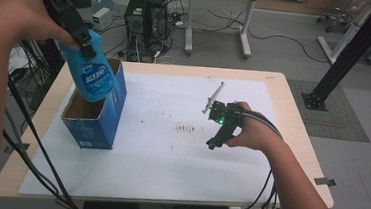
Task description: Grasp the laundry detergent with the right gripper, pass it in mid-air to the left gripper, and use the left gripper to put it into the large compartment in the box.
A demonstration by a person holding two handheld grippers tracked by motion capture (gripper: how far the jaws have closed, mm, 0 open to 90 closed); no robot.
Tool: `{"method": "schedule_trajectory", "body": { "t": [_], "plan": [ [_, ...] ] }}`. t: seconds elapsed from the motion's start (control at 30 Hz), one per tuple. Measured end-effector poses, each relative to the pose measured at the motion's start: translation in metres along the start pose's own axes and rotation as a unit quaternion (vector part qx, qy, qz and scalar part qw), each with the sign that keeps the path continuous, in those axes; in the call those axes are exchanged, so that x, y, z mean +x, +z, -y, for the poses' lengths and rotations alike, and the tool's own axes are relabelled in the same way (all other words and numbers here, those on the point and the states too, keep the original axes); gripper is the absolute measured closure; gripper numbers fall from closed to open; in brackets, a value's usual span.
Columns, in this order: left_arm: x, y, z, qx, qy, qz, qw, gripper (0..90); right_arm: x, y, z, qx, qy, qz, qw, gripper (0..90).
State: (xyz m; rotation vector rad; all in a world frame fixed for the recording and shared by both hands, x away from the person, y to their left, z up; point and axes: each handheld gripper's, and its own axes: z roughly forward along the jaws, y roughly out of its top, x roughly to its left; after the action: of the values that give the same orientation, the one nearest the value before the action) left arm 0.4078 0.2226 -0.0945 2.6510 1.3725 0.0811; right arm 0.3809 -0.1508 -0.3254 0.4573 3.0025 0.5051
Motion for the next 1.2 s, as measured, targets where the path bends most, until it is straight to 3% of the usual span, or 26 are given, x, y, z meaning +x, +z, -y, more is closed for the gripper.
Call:
{"method": "schedule_trajectory", "body": {
  "t": [0.13,0.33,0.63,0.67,0.87,1.03,1.2],
  "plan": [
    [0.013,0.003,0.007,0.008,-0.016,-0.009,0.9998,38.0,0.000,0.001,0.000,0.003,0.003,0.002,1.0000,11.2],
    [0.022,0.015,0.014,0.013,-0.018,-0.018,0.9996,38.0,0.001,0.002,-0.001,0.007,0.001,0.003,1.0000,11.2],
    [0.035,0.045,0.019,0.022,-0.015,-0.014,0.9996,38.0,0.003,0.004,-0.002,0.010,-0.001,0.004,0.9999,11.2],
    [0.039,0.056,0.021,0.025,-0.011,-0.013,0.9995,38.0,0.003,0.005,-0.002,0.011,0.000,0.006,0.9999,11.2],
    [0.043,0.079,0.025,0.030,-0.002,-0.004,0.9996,38.0,0.004,0.008,-0.004,0.012,0.001,0.005,0.9999,11.2],
    [0.044,0.100,0.025,0.032,-0.003,0.001,0.9995,38.0,0.004,0.010,-0.005,0.014,-0.002,0.004,0.9999,11.2],
    [0.042,0.124,0.025,0.037,0.011,-0.002,0.9992,38.0,0.005,0.012,-0.006,0.014,-0.001,0.003,0.9999,11.2]
  ]
}}
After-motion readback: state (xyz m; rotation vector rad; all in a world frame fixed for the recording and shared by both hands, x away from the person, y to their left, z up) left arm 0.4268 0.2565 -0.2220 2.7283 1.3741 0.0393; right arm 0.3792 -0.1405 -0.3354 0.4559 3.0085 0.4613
